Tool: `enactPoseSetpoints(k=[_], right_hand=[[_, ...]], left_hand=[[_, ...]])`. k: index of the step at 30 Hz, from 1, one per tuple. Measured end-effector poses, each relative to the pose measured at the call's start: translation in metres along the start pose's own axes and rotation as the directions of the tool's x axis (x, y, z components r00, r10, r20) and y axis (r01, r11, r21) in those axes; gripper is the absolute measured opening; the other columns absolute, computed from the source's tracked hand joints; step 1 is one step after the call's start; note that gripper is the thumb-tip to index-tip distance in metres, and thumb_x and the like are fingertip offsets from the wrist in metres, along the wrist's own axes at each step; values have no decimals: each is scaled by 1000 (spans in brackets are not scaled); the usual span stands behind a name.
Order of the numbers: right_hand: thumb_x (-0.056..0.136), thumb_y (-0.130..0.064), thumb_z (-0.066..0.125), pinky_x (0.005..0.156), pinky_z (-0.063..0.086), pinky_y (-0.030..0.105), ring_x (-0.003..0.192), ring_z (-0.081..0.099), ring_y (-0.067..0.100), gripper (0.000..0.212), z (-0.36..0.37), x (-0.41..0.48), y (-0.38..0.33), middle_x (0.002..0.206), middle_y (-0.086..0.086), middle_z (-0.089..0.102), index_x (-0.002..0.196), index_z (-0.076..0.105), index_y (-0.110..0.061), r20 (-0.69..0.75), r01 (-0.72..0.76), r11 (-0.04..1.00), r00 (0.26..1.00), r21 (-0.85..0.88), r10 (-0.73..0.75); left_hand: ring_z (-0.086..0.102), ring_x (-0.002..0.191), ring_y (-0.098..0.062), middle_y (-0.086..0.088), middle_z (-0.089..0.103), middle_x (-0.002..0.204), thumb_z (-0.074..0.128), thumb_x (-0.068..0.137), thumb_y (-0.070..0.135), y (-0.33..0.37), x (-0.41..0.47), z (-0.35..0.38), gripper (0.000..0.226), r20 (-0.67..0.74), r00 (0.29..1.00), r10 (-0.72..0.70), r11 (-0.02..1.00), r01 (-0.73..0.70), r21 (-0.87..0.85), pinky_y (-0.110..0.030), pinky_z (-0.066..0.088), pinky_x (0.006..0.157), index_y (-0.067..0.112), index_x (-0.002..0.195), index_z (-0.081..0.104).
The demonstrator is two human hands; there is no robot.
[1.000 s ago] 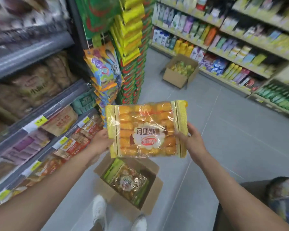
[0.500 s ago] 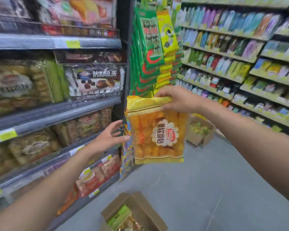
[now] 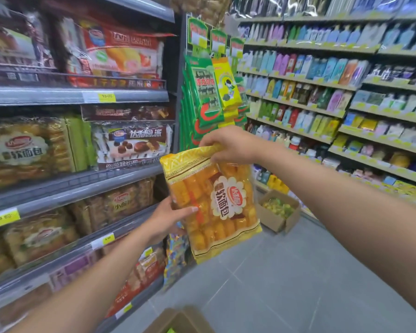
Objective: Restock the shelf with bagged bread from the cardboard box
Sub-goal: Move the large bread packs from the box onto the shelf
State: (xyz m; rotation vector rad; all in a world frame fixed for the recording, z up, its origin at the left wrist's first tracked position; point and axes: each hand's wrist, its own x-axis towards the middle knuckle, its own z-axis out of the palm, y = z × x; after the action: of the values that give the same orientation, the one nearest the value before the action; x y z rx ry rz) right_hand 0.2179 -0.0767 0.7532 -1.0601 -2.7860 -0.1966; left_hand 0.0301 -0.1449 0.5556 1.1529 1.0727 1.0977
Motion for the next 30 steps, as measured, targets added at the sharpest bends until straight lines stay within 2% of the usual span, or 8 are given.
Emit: enactPoseSetpoints(k=[3,5,8,13,21,23,27,30], right_hand=[[87,-34,75,117,24,56,132,50,13,45,6,-5,-1,135,-15,62,130,63,-36,-124,-45,998,991,-47,39],[87,-39,74,119,12,63,141,40,9,53,14,-13,3,145,-19,53,137,56,-43,-230,-85,996,970,10,85],[88,-44,73,120,17,64,147,31,13,69,29,-30,11,157,-14,39,149,41,-43,-342,-162,979,919,123,195],[87,-42,76,122,22,57,153,19,20,85,63,-65,25,167,-7,20,157,28,-41,-379,-239,929,862,283,337],[87,-45,74,123,20,56,154,12,13,92,119,-106,30,168,-14,12,160,18,-39,-292,-412,799,775,438,560],[86,-52,73,123,20,54,155,11,13,97,130,-112,26,168,-15,8,161,12,-38,-224,-425,696,738,578,637],[76,-64,76,120,25,50,154,16,19,116,143,-113,16,169,-11,7,161,3,-35,4,-385,343,670,857,742],[60,-71,84,112,39,56,143,41,22,124,150,-102,12,163,-5,32,159,20,-33,209,-281,-10,690,960,693]], left_hand=[[76,93,-16,1,73,114,76,88,18,-3,0,7,37,-69,998,6,998,-11,-67,-63,56,88,26,119,56],[75,96,-21,-1,73,116,76,89,17,-5,1,8,42,-80,997,6,993,-16,-119,-64,56,87,23,125,56],[72,106,-29,-3,73,122,83,82,20,-6,2,2,56,-72,997,-10,979,-5,-203,-67,53,89,23,131,55],[69,103,-35,0,78,103,78,87,18,-1,1,0,36,-115,993,25,965,-54,-255,-73,49,90,25,117,59],[66,118,-36,-10,68,131,68,93,18,8,3,0,43,-109,988,112,893,-148,-424,-72,49,92,21,134,54],[66,119,-34,-8,69,130,63,94,15,12,4,3,38,-113,984,139,867,-176,-466,-72,49,93,23,131,56],[63,121,-39,-9,69,129,67,91,16,22,6,6,43,-87,984,156,802,-178,-570,-70,49,93,24,132,54],[52,131,-49,-28,49,146,68,93,18,27,5,8,55,-38,991,127,753,-122,-646,-59,57,84,14,143,45]])
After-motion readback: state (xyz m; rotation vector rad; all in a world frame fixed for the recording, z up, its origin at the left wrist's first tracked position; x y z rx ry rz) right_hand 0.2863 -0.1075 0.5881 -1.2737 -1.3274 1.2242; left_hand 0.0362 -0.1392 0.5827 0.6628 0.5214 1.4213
